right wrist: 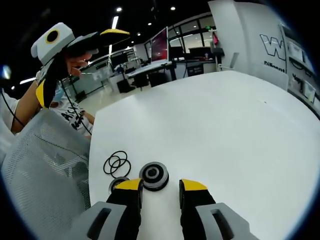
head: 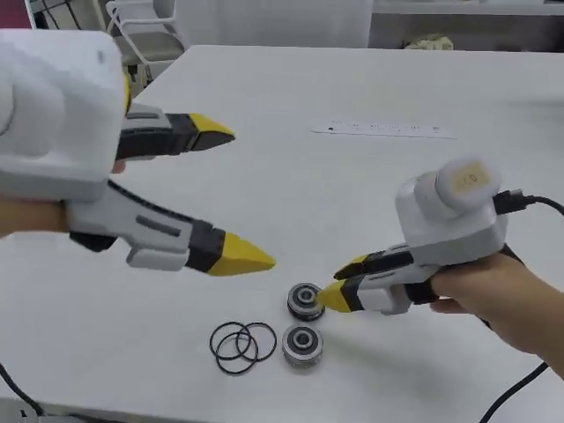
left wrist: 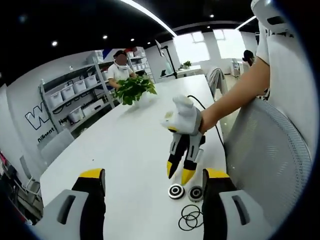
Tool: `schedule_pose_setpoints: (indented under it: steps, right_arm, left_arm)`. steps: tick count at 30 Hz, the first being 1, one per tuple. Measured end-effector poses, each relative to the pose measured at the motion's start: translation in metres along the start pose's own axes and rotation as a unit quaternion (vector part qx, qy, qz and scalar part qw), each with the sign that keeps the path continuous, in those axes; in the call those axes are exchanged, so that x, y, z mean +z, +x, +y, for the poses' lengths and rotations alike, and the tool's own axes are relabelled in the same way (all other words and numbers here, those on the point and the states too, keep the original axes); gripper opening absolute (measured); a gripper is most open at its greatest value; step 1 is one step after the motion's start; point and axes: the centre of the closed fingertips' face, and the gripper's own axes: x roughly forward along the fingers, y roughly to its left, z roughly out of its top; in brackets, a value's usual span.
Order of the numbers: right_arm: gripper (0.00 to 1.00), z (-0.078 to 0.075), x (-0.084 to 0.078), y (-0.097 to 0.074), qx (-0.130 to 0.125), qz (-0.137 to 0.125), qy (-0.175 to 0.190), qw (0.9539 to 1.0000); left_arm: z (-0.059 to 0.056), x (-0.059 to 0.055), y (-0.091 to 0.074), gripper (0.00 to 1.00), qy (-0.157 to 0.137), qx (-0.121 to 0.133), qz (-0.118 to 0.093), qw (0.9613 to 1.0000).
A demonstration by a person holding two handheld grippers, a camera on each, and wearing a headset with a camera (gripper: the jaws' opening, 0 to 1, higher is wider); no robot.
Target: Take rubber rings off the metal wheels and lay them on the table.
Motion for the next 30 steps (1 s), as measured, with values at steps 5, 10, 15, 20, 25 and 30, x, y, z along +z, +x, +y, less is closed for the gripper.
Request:
schedule_pose_setpoints:
  steps: [5,10,15,20,25,30]
  right_arm:
    - [0.28,0.0,-0.005,0.002,0.001,0.006,-0.009,0.9999]
    - [0.27,0.002,-0.007,0.005,0.005,0.01,-0.019,0.9997]
    - [0.27,0.004,-0.009,0.007,0.008,0.014,-0.028,0.9995]
    - [0.26,0.006,-0.009,0.009,0.011,0.012,-0.027,0.9995]
    - [0.26,0.009,-0.012,0.012,0.015,0.019,-0.035,0.9991]
    - [0.24,0.01,-0.014,0.014,0.016,0.024,-0.04,0.9988]
  left_arm:
    - [0.005,0.003,0.03,0.65,-0.005,-0.017,-0.019,0.9997]
    - [0.0,-0.01,0.054,0.57,-0.015,-0.016,-0.017,0.9996]
    - [-0.014,-0.042,0.065,0.46,-0.082,-0.018,-0.015,0.9964]
    - [-0.021,-0.066,0.069,0.39,-0.093,-0.019,0.007,0.9954]
    - [-0.036,-0.083,0.077,0.25,-0.089,-0.046,0.037,0.9943]
    - [-0.057,-0.101,0.087,0.2,-0.077,-0.081,0.068,0.9914]
